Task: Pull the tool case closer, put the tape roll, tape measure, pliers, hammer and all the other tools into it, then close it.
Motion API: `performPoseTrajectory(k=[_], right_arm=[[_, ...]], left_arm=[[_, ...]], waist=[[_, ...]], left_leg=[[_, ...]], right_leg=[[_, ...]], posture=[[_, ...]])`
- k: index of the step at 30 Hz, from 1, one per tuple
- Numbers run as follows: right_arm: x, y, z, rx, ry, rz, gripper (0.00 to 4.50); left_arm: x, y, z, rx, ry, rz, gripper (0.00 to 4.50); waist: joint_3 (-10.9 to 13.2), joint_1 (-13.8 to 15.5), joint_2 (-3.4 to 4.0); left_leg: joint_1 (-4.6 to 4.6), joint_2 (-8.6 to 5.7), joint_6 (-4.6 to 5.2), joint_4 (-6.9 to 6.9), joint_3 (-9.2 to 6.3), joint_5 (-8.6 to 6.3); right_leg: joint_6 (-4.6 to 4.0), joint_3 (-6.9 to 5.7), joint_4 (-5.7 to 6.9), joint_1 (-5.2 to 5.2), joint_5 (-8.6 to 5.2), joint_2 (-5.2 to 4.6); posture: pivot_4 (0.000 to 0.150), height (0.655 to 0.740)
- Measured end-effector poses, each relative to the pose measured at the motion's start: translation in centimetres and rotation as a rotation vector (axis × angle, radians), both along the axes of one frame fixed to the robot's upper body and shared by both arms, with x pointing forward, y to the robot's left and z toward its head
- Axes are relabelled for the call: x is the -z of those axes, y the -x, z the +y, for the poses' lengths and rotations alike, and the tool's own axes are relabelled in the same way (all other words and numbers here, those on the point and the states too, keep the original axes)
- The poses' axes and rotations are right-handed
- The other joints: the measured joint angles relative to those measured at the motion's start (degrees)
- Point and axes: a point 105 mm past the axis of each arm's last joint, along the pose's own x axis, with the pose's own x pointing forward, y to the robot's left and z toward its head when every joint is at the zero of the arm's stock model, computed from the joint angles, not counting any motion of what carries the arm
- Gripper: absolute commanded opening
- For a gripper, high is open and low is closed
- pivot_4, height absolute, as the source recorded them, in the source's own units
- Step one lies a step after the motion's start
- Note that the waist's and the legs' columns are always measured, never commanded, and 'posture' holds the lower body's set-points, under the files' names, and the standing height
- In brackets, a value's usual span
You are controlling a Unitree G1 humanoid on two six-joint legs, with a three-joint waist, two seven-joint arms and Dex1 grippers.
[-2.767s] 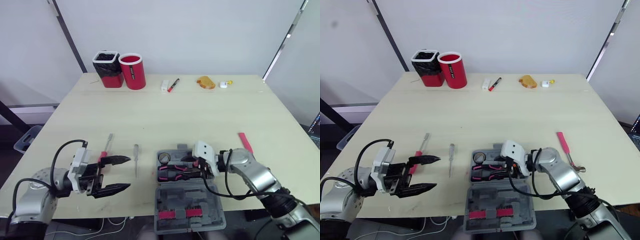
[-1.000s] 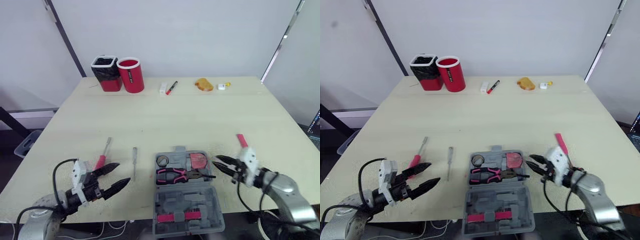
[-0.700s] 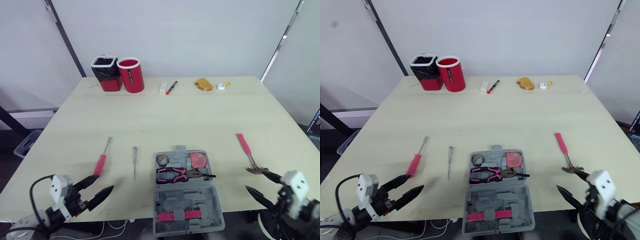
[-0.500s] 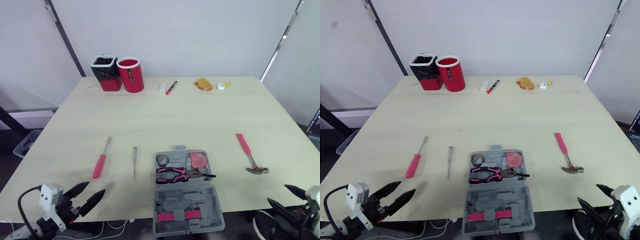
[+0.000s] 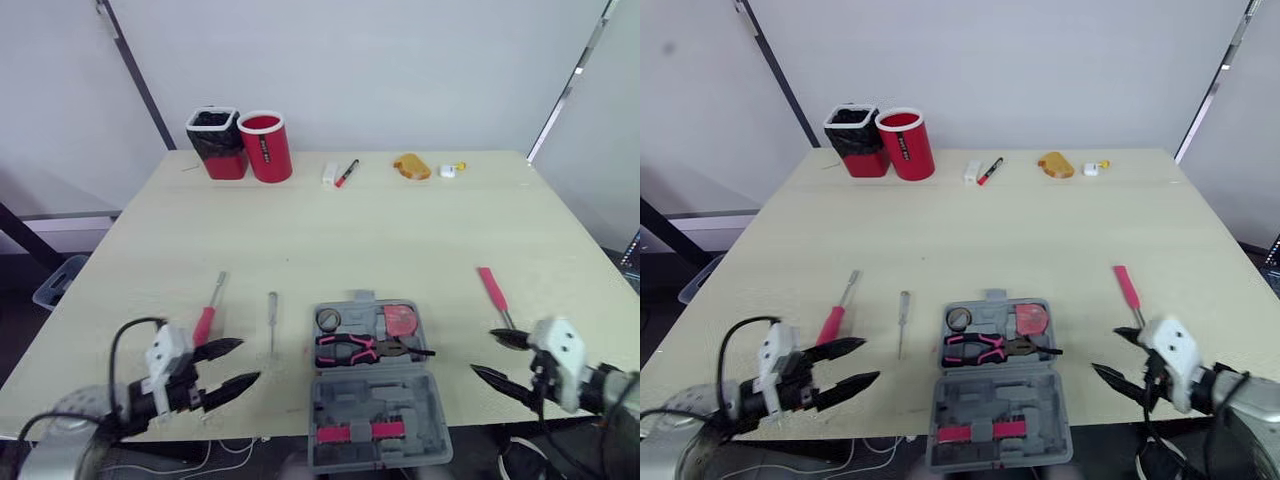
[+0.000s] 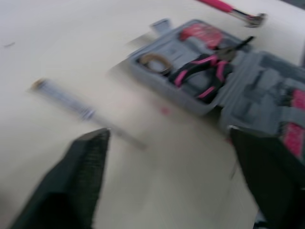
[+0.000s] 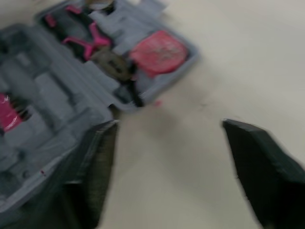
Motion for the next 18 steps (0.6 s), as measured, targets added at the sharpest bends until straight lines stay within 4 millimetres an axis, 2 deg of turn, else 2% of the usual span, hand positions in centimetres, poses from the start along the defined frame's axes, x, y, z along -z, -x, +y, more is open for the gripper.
performPoseTrajectory(k=[3, 4, 5, 8, 12, 18], right_arm=[[0.6, -0.6, 0.5, -0.057, 0.084, 0.038, 0.58], [0.8, -0.9, 0.7, -0.083, 0.119, 0.048, 0.21], [1.0, -1.4, 1.0, -0.109, 0.156, 0.051, 0.06], [1.3, -2.3, 1.6, -0.168, 0.225, 0.057, 0.06], [2.4, -3.4, 2.9, -0.258, 0.315, 0.091, 0.06], [3.3, -3.5, 4.0, -0.316, 0.376, 0.117, 0.06]], left_arm=[[0.4, -0.6, -1.2, 0.06, -0.034, 0.034, 0.73], [0.4, -0.9, -1.6, 0.076, -0.042, 0.041, 0.34], [0.3, -1.4, -2.3, 0.097, -0.047, 0.042, 0.12], [0.6, -1.8, -3.4, 0.143, -0.076, 0.059, 0.12], [2.3, -1.3, -4.3, 0.194, -0.146, 0.142, 0.12], [3.2, -1.3, -4.6, 0.195, -0.192, 0.171, 0.12]], waist=[[0.0, 0.1, -0.04], [0.0, 0.1, -0.04], [0.1, 0.2, -0.07], [0.1, 0.1, -0.11], [0.1, -0.2, -0.1], [0.1, 0.0, -0.11]], left_leg=[[-0.04, -0.09, 0.1, 0.01, 0.03, -0.06], [-0.04, -0.11, 0.1, 0.01, 0.03, -0.06], [-0.03, -0.11, 0.1, 0.03, 0.01, -0.05], [0.02, -0.09, 0.1, 0.04, 0.01, -0.05], [0.0, -0.08, 0.11, 0.05, 0.01, -0.05], [-0.05, -0.08, 0.11, 0.1, 0.01, -0.05]], right_leg=[[0.01, 0.01, -0.08, 0.0, -0.01, 0.06], [0.02, 0.01, -0.08, 0.0, -0.01, 0.07], [0.02, 0.01, -0.06, 0.01, 0.0, 0.1], [0.02, 0.02, -0.03, 0.04, 0.0, 0.15], [0.02, 0.01, 0.01, 0.03, 0.0, 0.22], [0.02, 0.0, 0.01, 0.03, 0.01, 0.23]], posture=[[0.15, 0.74], [0.15, 0.74], [0.15, 0.74], [0.15, 0.74], [0.15, 0.74], [0.15, 0.74]])
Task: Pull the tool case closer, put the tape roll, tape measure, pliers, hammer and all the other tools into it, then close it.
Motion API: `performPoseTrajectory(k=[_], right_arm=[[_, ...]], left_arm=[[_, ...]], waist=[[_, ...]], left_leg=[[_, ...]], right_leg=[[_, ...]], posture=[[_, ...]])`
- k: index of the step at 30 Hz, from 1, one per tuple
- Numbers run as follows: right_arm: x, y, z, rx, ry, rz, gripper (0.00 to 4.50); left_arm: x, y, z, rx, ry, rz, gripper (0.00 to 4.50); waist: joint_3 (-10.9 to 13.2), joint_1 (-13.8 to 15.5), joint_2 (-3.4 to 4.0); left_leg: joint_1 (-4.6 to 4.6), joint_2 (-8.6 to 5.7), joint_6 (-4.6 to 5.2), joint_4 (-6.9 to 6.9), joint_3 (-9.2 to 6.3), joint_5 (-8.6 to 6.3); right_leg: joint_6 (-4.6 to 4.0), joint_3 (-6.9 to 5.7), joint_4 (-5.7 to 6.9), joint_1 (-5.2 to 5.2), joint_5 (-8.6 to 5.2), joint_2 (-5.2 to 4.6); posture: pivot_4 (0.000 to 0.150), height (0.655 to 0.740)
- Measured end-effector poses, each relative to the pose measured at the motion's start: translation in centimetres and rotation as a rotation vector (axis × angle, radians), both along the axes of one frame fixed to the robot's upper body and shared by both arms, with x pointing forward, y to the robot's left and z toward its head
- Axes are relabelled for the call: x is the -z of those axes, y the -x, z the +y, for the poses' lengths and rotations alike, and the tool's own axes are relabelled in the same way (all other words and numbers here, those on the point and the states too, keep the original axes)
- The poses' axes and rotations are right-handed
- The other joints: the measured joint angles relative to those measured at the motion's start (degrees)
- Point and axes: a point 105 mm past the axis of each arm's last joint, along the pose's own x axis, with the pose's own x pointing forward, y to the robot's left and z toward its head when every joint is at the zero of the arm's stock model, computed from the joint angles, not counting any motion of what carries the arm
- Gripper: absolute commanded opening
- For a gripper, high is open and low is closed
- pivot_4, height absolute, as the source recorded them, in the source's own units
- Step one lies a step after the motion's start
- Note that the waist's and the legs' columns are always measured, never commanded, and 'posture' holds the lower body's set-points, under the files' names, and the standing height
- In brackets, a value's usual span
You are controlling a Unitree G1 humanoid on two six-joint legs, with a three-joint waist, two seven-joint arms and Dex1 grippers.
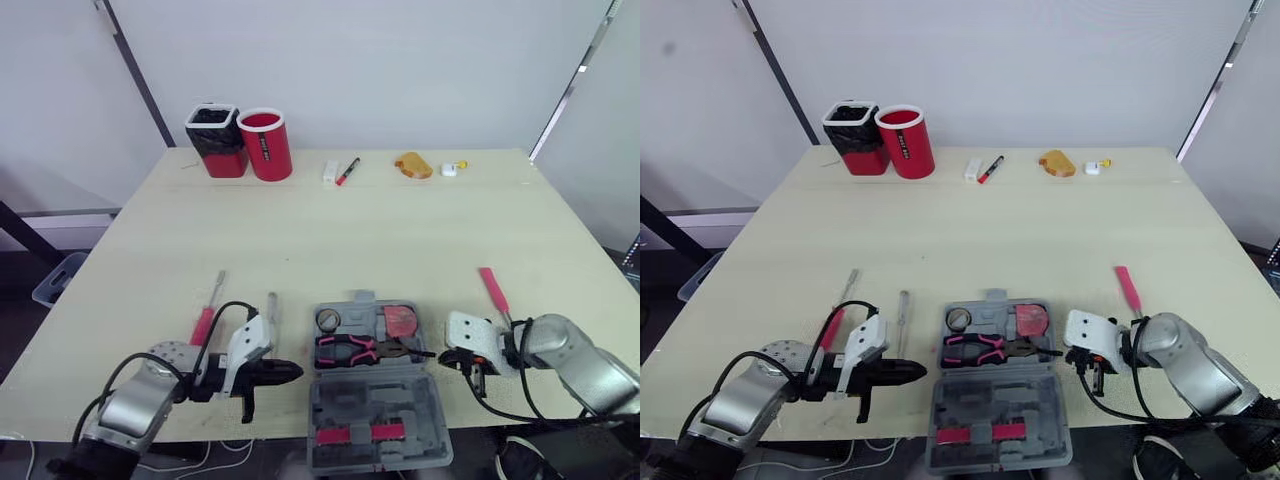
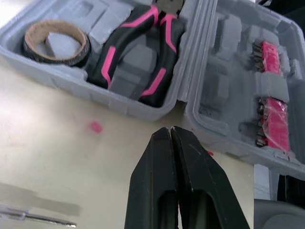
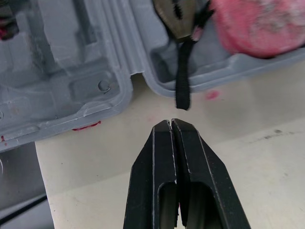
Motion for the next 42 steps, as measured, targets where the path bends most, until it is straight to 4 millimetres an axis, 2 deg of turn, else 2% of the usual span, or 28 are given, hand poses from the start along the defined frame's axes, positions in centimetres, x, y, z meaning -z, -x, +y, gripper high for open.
performPoseTrajectory(k=[7, 12, 25, 42], right_arm=[[0.9, 0.0, 0.5, -0.04, 0.069, 0.02, 0.06], [1.4, 0.2, 2.0, -0.061, 0.064, 0.038, 0.06], [1.4, -0.1, 2.4, -0.041, 0.067, 0.045, 0.06], [1.1, -3.1, 2.5, -0.007, 0.068, 0.004, 0.06]], left_arm=[[1.0, 0.1, -0.5, 0.015, -0.039, 0.002, 0.12], [1.3, -0.2, -1.7, 0.033, -0.039, -0.012, 0.12], [1.9, -1.2, -2.3, 0.021, -0.064, -0.016, 0.12], [1.6, -4.0, -2.3, -0.013, -0.064, -0.036, 0.12]], waist=[[0.0, 0.1, 0.0], [0.0, 0.1, 0.0], [0.0, 0.2, 0.0], [0.0, 0.2, 0.0]], left_leg=[[0.04, 0.0, 0.0, 0.05, 0.01, 0.0], [0.03, -0.01, 0.0, 0.05, 0.03, 0.01], [0.07, -0.01, 0.0, 0.12, 0.05, 0.01], [0.12, -0.03, 0.0, 0.43, 0.07, 0.04]], right_leg=[[0.01, 0.01, 0.08, 0.01, 0.01, 0.0], [0.01, -0.02, 0.09, 0.02, 0.01, 0.02], [0.01, -0.03, 0.17, 0.09, 0.02, 0.04], [0.05, 0.01, 0.55, 0.12, 0.07, 0.08]], posture=[[0.15, 0.74], [0.15, 0.74], [0.15, 0.74], [0.15, 0.74]])
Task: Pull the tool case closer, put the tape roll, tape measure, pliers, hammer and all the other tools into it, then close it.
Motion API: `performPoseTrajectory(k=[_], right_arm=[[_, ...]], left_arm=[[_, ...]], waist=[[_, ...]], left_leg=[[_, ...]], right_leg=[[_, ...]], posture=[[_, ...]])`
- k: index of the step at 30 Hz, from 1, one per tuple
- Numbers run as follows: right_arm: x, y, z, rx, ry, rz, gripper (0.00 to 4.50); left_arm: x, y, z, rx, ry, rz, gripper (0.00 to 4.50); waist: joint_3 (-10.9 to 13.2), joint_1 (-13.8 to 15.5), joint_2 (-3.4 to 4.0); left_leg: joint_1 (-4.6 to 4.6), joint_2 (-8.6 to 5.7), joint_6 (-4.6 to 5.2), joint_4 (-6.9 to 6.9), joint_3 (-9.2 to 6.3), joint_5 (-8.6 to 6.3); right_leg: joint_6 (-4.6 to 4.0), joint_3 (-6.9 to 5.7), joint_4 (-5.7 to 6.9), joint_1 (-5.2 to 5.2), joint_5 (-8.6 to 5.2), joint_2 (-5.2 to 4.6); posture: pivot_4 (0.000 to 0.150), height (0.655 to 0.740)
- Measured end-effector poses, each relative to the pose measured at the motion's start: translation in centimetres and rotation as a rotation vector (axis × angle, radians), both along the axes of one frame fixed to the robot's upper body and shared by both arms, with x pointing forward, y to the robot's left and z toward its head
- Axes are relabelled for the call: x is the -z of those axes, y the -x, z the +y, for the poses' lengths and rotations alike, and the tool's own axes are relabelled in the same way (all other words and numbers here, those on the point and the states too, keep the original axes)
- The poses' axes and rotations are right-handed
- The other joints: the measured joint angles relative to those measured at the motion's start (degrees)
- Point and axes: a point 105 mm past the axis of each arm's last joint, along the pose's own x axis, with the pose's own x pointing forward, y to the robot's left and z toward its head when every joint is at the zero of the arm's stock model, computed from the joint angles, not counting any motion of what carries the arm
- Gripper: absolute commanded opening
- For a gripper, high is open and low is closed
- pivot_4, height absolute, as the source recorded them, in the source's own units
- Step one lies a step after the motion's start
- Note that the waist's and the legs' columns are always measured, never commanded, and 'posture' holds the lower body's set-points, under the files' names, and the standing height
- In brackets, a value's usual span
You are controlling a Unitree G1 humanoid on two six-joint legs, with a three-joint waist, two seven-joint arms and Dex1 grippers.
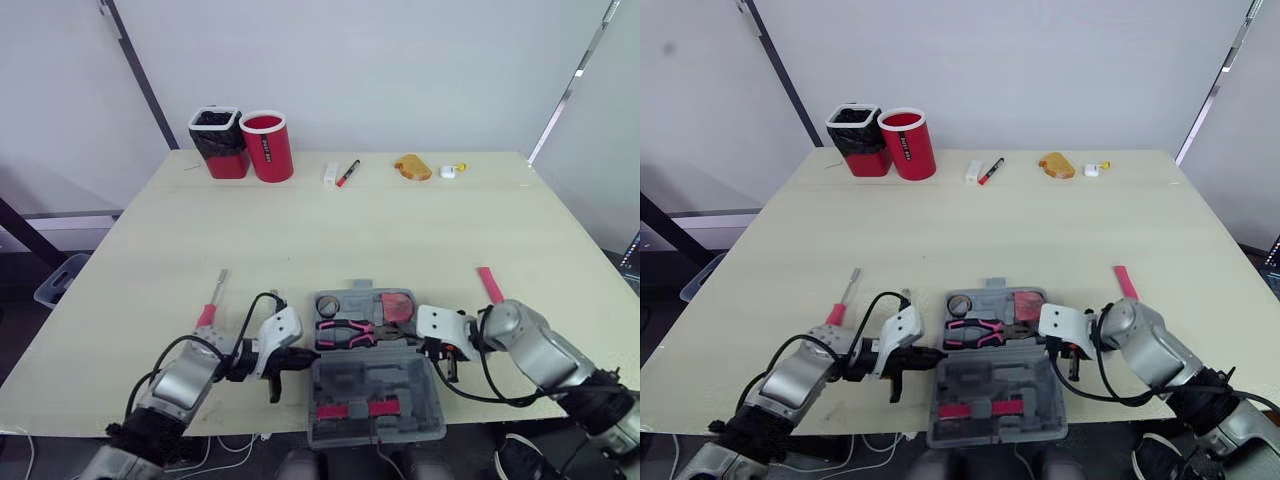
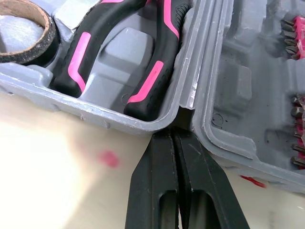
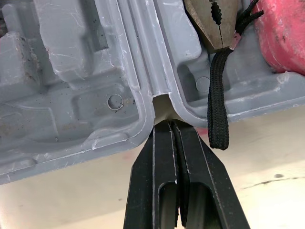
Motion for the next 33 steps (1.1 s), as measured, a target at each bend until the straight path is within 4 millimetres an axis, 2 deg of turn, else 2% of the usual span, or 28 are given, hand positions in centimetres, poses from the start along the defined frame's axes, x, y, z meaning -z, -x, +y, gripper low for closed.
performPoseTrajectory(k=[5, 10, 33], right_arm=[[-0.1, -1.2, -0.2, 0.017, 0.002, -0.014, 0.06], [-0.2, -1.8, -0.1, 0.02, 0.0, -0.022, 0.06], [-0.3, -2.8, -0.5, 0.041, 0.006, -0.053, 0.06]], left_arm=[[-0.3, -1.8, -0.2, -0.016, -0.015, -0.024, 0.12], [-0.4, -2.6, -0.1, -0.015, -0.023, -0.041, 0.12], [-0.3, -3.6, -0.5, -0.005, -0.007, -0.07, 0.12]], waist=[[0.0, 0.0, -0.01], [0.0, -0.2, -0.02], [0.0, 0.2, -0.02]], left_leg=[[-0.01, -0.01, 0.0, 0.34, -0.02, 0.0], [-0.01, -0.01, 0.0, 0.39, -0.01, 0.0], [-0.01, -0.03, 0.0, 0.43, -0.03, 0.0]], right_leg=[[0.0, 0.01, 0.33, 0.0, 0.0, 0.01], [0.0, 0.03, 0.39, 0.0, 0.0, 0.01], [0.0, 0.07, 0.41, 0.02, 0.0, 0.0]], posture=[[0.15, 0.74], [0.15, 0.74], [0.15, 0.74]])
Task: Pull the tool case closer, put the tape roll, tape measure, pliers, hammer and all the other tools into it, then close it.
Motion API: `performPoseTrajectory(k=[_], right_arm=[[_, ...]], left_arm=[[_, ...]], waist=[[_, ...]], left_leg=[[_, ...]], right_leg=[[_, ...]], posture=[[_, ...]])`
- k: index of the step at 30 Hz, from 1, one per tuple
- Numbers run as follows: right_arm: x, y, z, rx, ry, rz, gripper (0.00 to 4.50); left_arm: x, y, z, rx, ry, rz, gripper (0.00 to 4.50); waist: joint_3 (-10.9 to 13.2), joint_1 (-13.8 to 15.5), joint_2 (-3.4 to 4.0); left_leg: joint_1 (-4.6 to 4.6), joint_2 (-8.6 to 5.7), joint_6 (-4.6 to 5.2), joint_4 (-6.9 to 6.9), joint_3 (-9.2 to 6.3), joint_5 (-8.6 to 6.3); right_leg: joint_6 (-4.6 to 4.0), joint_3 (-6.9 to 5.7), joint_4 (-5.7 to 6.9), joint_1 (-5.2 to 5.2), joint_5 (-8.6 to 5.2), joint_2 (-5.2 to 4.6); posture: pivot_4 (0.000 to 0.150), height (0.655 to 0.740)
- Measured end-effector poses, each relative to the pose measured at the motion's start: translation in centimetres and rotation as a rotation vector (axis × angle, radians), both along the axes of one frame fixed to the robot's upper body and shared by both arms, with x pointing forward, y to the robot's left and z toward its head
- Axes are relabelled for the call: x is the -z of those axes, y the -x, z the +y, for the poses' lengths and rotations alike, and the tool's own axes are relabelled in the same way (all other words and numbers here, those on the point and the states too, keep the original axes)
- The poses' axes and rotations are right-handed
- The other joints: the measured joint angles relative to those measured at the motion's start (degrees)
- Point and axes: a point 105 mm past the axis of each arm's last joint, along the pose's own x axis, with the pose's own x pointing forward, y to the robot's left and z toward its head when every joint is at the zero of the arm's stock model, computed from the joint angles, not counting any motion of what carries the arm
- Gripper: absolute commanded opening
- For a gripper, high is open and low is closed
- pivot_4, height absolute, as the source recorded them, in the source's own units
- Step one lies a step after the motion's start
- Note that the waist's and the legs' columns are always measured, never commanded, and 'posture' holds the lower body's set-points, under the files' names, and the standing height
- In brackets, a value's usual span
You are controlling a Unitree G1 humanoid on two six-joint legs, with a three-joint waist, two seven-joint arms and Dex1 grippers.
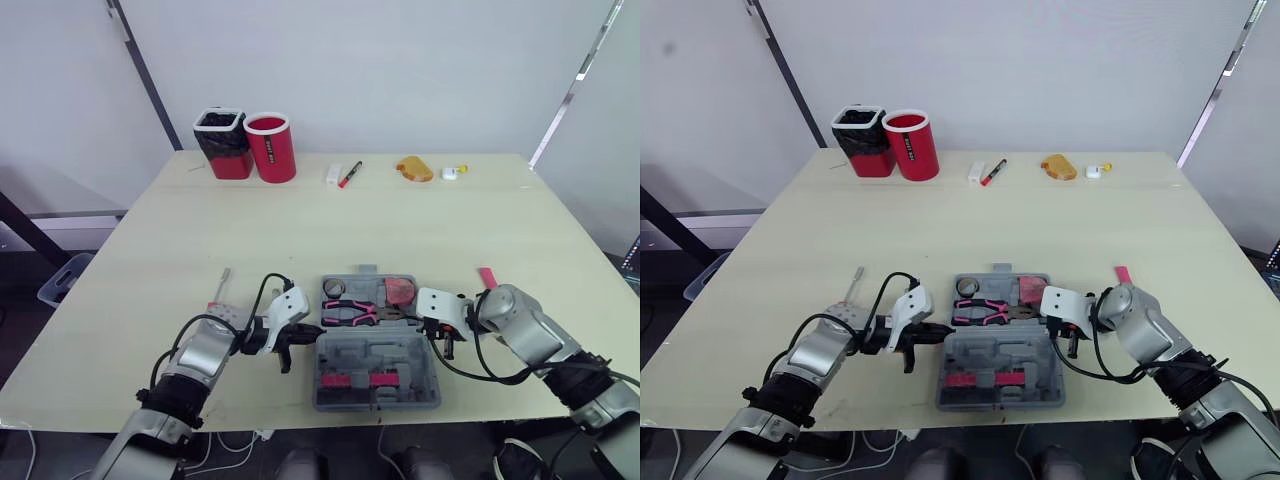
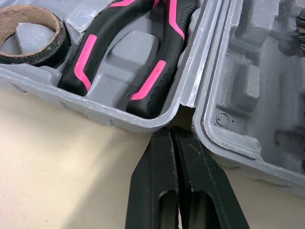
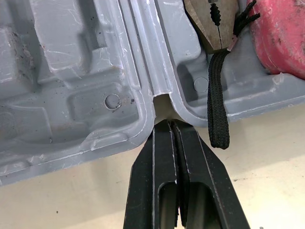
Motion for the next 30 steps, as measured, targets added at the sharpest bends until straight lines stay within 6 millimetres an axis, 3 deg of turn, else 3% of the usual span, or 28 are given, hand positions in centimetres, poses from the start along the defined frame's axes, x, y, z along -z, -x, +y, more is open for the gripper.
performPoseTrajectory(k=[30], right_arm=[[-0.01, -0.32, 0.01, 0.012, -0.002, -0.007, 0.06]], left_arm=[[-0.07, -0.96, 0.06, 0.004, -0.002, -0.027, 0.12]], waist=[[0.0, 0.0, 0.0]], left_leg=[[0.01, 0.0, 0.0, 0.0, -0.01, 0.0]], right_leg=[[0.0, 0.0, 0.01, 0.0, 0.0, 0.0]], posture=[[0.15, 0.74]])
